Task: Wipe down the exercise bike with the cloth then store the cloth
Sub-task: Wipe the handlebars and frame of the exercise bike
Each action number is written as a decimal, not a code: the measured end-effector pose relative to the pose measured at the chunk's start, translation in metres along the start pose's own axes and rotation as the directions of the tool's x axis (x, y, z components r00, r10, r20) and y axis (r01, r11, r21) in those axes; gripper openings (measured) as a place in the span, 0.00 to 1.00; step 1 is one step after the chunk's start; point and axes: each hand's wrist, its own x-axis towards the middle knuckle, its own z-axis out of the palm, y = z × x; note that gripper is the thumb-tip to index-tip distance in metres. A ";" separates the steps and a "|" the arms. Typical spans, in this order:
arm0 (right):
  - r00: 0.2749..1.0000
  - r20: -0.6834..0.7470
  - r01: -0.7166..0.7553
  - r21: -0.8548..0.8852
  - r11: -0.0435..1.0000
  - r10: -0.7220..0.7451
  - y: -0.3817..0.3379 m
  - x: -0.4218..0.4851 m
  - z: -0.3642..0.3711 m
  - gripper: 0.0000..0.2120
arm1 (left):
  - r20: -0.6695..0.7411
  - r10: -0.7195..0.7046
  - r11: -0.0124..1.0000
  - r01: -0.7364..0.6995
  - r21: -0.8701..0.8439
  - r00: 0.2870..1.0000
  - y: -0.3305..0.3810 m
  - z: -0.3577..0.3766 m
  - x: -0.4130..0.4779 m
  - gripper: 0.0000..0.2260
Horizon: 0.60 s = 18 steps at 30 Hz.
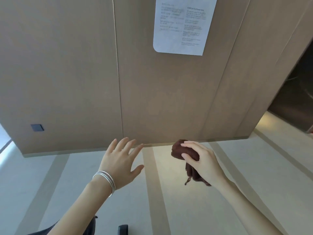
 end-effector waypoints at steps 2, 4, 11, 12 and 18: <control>0.997 0.061 0.051 0.019 0.999 -0.052 0.023 0.033 -0.008 0.12 | 0.046 -0.073 0.997 0.072 0.025 0.996 0.010 0.011 0.025 0.28; 0.988 0.110 0.106 0.044 0.993 -0.110 0.045 0.067 -0.019 0.12 | 0.083 -0.134 0.991 0.132 0.028 0.988 0.020 0.019 0.052 0.29; 0.911 0.275 0.271 0.165 0.948 -0.308 0.083 0.175 -0.019 0.13 | 0.100 -0.403 0.914 0.397 0.079 0.909 0.030 0.025 0.092 0.29; 0.891 0.300 0.296 0.182 0.938 -0.340 0.083 0.183 -0.012 0.14 | 0.113 -0.455 0.890 0.447 0.093 0.883 0.025 0.029 0.085 0.32; 0.738 0.421 0.426 0.315 0.848 -0.527 0.071 0.230 0.058 0.15 | 0.166 -0.724 0.690 0.696 0.201 0.669 -0.020 0.031 0.045 0.32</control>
